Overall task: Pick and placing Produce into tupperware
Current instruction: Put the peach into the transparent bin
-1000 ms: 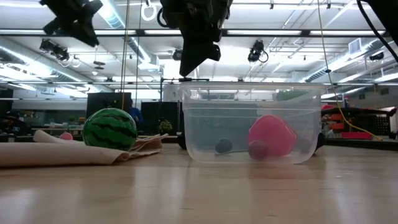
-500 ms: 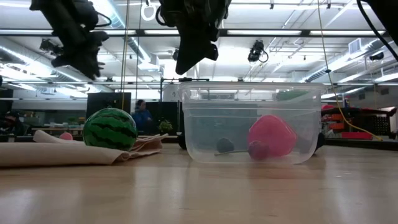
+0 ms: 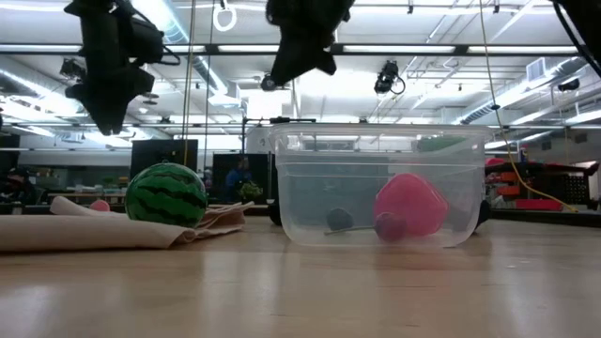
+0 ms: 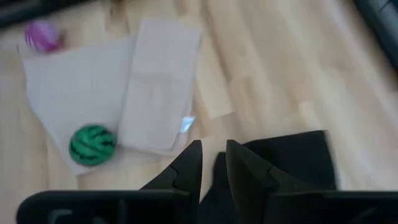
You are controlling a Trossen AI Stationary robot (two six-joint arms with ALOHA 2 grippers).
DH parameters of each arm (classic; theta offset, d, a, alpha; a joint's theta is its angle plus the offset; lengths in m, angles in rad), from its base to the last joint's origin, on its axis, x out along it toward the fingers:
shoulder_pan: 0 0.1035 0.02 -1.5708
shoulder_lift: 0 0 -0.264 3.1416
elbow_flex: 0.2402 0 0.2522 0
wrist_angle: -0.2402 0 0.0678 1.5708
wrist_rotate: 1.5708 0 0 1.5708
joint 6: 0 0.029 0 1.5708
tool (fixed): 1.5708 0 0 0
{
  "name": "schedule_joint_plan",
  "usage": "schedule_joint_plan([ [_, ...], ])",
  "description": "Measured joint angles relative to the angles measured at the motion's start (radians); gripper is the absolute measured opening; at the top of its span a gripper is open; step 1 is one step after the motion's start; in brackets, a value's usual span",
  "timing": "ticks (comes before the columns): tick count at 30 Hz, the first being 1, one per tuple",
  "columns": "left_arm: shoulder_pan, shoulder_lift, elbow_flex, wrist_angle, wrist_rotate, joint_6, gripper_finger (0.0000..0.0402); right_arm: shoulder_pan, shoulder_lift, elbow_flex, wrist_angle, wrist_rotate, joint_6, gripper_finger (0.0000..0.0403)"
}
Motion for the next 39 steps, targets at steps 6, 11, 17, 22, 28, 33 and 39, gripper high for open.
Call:
schedule_joint_plan([
  [6,-0.048,0.015,-0.039,-0.007,-0.098,0.002,0.0164,-0.051,-0.088,0.0,0.045,0.0,0.002,0.0084],
  [11,-0.065,0.014,-0.105,0.077,-0.119,-0.021,0.0161,-0.072,-0.137,0.0,0.056,0.0,-0.037,0.0084],
  [17,-0.063,0.056,-0.162,0.179,-0.032,-0.04,0.0157,-0.069,-0.157,0.0,0.049,-0.011,-0.145,0.0085],
  [22,-0.062,0.173,-0.178,0.167,-0.075,-0.072,0.0153,-0.069,-0.155,0.0,0.045,-0.056,-0.217,0.0085],
  [28,-0.065,0.257,-0.164,0.215,-0.096,-0.171,0.0162,-0.057,-0.148,0.0,0.044,-0.069,-0.227,0.0086],
  [33,-0.065,0.285,-0.163,0.255,-0.114,-0.233,0.018,-0.04,-0.149,0.0,0.044,-0.098,-0.244,0.0087],
  [39,-0.065,0.323,-0.163,0.254,-0.119,-0.191,0.0226,-0.037,-0.149,0.0,0.055,-0.098,-0.234,0.0087],
])
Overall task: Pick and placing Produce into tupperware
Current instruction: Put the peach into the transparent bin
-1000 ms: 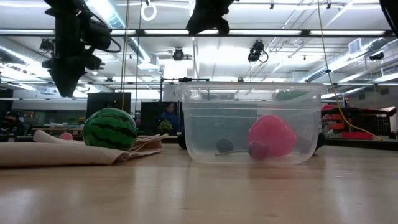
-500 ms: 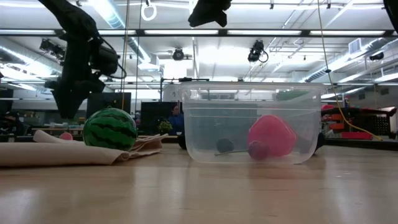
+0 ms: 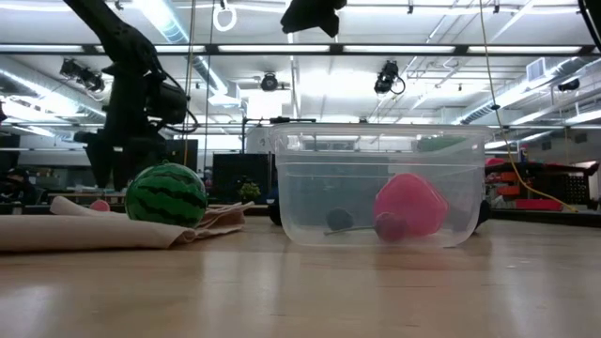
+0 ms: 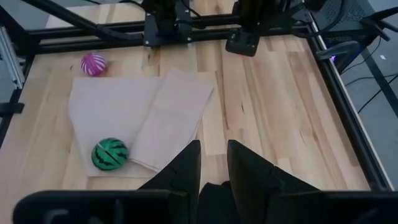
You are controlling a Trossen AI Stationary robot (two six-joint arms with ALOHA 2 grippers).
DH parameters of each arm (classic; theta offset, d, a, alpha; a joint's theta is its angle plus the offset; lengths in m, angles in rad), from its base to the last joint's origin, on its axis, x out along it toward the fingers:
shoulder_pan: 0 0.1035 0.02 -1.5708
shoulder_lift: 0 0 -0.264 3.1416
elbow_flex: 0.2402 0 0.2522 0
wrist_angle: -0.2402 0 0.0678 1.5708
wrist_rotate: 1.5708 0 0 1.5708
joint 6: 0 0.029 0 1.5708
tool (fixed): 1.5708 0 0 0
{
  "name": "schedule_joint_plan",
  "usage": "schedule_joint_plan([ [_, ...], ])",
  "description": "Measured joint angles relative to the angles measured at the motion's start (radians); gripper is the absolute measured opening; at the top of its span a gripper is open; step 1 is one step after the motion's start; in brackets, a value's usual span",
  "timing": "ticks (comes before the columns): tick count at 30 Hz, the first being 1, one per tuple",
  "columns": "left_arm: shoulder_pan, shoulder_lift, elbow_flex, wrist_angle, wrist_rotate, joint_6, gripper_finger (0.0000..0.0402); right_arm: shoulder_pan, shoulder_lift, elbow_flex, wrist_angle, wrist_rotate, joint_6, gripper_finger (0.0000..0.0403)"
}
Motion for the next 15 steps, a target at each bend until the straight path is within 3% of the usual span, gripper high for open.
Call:
schedule_joint_plan([
  [7,0.0,0.036,0.0,0.008,-0.003,0.011,0.0278,0.0,0.0,0.0,0.021,0.0,0.033,0.0087],
  [15,-0.006,0.062,0.0,0.025,-0.026,-0.02,0.0271,0.0,0.0,0.0,0.046,0.0,0.046,0.0087],
])
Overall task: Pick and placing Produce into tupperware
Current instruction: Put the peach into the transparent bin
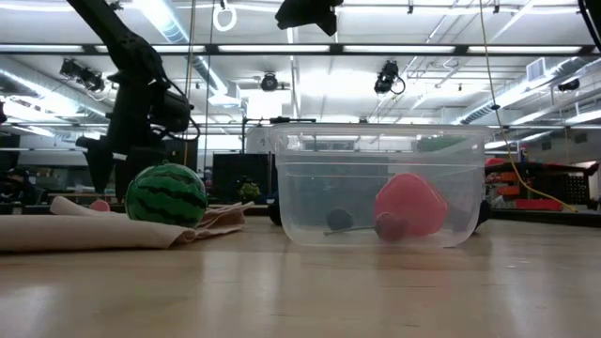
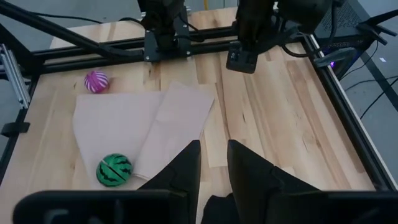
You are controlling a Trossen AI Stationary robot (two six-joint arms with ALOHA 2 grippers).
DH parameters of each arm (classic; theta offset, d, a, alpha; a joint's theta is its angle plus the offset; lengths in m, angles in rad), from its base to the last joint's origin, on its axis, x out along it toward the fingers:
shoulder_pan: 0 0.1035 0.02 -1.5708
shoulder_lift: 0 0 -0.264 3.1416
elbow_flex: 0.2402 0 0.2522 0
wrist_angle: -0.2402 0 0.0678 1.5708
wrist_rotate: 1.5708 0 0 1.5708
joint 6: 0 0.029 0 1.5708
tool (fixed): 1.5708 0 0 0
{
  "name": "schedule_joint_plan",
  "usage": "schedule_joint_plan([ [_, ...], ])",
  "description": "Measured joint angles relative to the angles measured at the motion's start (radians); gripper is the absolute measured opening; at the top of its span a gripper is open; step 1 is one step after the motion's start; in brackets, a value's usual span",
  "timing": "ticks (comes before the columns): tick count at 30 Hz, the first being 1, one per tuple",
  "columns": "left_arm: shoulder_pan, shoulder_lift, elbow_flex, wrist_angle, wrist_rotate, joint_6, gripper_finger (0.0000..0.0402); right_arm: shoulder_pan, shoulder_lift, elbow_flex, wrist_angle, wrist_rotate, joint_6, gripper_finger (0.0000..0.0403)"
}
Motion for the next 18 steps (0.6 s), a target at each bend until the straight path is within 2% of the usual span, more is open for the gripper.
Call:
schedule_joint_plan([
  [18,0.0,0.064,0.0,0.006,0.004,0.004,0.0259,0.012,0.0,0.0,0.003,0.0,0.0,0.0087],
])
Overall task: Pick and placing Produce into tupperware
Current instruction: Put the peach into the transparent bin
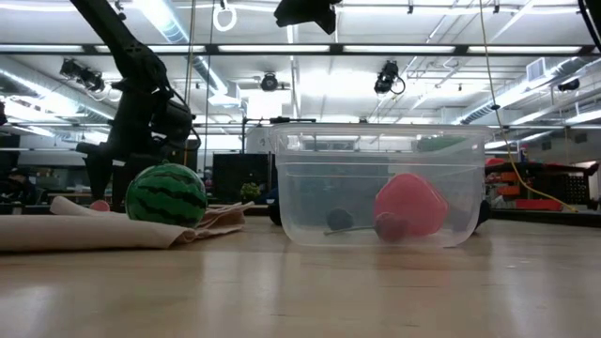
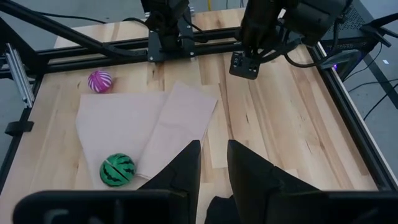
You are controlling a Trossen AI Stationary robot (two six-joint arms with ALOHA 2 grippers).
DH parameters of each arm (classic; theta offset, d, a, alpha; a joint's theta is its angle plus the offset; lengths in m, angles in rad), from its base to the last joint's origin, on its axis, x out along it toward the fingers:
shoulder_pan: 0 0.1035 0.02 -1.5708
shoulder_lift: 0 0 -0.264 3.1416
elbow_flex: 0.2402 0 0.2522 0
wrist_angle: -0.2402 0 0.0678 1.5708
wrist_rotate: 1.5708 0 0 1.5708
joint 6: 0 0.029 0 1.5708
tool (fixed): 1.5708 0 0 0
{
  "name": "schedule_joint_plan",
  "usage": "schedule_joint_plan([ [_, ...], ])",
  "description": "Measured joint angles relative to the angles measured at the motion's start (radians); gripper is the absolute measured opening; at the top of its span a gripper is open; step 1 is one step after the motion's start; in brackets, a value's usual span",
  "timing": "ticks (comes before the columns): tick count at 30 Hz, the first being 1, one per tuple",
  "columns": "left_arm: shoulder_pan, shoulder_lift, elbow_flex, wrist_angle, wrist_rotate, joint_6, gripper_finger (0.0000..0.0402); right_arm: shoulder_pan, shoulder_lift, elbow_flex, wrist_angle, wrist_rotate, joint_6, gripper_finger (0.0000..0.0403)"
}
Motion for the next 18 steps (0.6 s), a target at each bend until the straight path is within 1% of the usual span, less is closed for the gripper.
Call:
schedule_joint_plan([
  [18,0.0,0.0,-0.01,0.021,-0.007,0.006,0.0254,0.0,0.0,0.0,0.0,0.0,-0.001,0.0087],
])
